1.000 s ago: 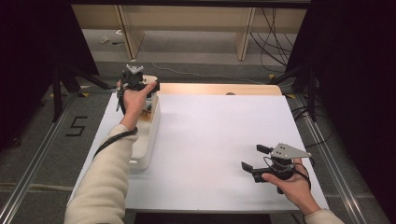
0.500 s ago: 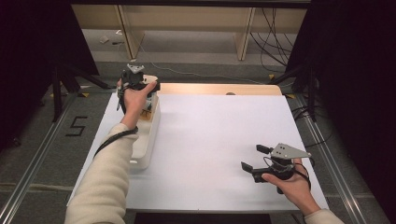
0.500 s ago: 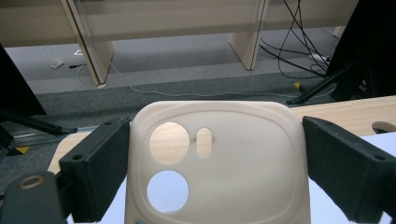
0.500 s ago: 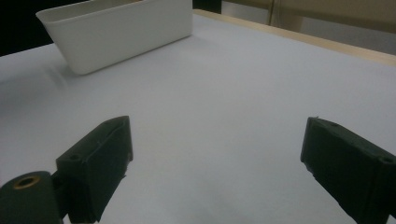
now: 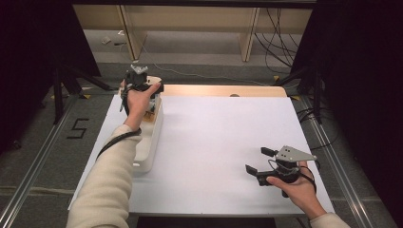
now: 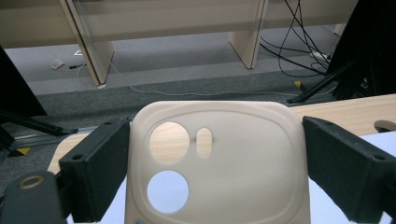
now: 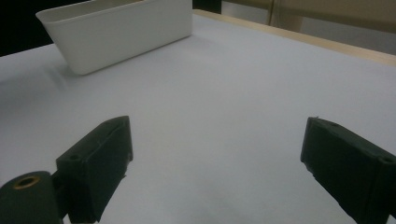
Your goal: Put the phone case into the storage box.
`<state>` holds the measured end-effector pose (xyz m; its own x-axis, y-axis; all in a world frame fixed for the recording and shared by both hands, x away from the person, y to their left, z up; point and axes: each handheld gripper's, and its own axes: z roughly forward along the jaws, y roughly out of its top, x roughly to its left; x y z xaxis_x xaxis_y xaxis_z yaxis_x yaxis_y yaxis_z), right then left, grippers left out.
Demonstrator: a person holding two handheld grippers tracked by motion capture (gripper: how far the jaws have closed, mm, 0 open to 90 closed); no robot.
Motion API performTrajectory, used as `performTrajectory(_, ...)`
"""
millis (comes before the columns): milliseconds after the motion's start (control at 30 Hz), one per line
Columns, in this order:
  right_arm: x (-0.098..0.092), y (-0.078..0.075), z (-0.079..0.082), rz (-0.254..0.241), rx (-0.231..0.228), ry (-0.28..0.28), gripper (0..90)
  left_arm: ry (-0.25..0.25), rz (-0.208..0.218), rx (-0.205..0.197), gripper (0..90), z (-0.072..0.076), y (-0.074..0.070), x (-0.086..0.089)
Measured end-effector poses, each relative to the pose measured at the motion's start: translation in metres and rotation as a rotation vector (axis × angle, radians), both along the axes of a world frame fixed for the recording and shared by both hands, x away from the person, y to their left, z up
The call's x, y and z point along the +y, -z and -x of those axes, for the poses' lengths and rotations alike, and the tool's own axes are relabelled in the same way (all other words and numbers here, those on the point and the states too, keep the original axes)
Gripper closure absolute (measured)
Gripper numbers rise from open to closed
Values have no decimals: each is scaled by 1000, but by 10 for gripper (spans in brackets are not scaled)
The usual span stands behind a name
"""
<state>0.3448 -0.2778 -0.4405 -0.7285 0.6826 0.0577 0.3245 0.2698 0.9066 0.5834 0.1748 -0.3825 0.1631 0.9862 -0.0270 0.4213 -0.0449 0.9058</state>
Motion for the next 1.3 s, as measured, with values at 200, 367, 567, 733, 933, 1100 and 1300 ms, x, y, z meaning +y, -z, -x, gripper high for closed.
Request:
performTrajectory(200,0,0,0,-2,-1,-1,100,0,-2,4,106,-1,1,0)
performTrajectory(367,0,0,0,-2,-1,-1,100,-2,-2,8,106,-2,2,1)
performTrajectory(567,1,0,0,-3,0,-3,100,-1,-5,13,105,-3,4,0)
performTrajectory(733,0,0,0,-4,1,-1,100,3,-10,17,105,-5,6,0)
performTrajectory(933,0,0,0,-5,1,-2,100,6,-12,23,105,-6,8,-1)
performTrajectory(1100,0,1,0,-7,2,-3,100,7,-18,28,105,-7,11,-1)
performTrajectory(1300,0,1,0,-8,3,-4,100,7,-17,30,105,-8,12,-1)
